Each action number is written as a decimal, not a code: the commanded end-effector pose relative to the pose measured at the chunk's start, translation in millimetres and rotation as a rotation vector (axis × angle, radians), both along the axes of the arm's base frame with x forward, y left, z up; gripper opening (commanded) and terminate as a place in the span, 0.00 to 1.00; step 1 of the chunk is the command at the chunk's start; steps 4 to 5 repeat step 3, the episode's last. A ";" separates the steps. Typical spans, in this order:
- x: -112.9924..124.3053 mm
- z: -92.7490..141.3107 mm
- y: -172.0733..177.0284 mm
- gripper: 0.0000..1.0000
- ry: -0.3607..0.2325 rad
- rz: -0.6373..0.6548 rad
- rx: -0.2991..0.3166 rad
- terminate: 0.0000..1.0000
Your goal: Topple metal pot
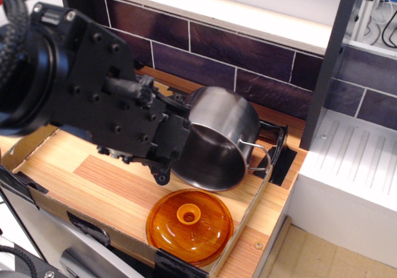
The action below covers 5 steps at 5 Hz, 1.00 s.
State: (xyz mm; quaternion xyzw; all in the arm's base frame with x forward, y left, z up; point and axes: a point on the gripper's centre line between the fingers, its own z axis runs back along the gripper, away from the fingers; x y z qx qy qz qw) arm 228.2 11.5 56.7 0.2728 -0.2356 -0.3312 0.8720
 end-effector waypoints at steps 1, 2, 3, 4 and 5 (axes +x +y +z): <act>9.2 37.7 0.3 1.00 0.029 0.048 -0.061 0.00; 9.0 63.4 2.6 1.00 0.131 0.060 -0.154 0.00; 11.0 91.4 8.9 1.00 0.182 0.072 -0.243 1.00; 11.0 91.4 8.9 1.00 0.182 0.072 -0.243 1.00; 11.0 91.4 8.9 1.00 0.182 0.072 -0.243 1.00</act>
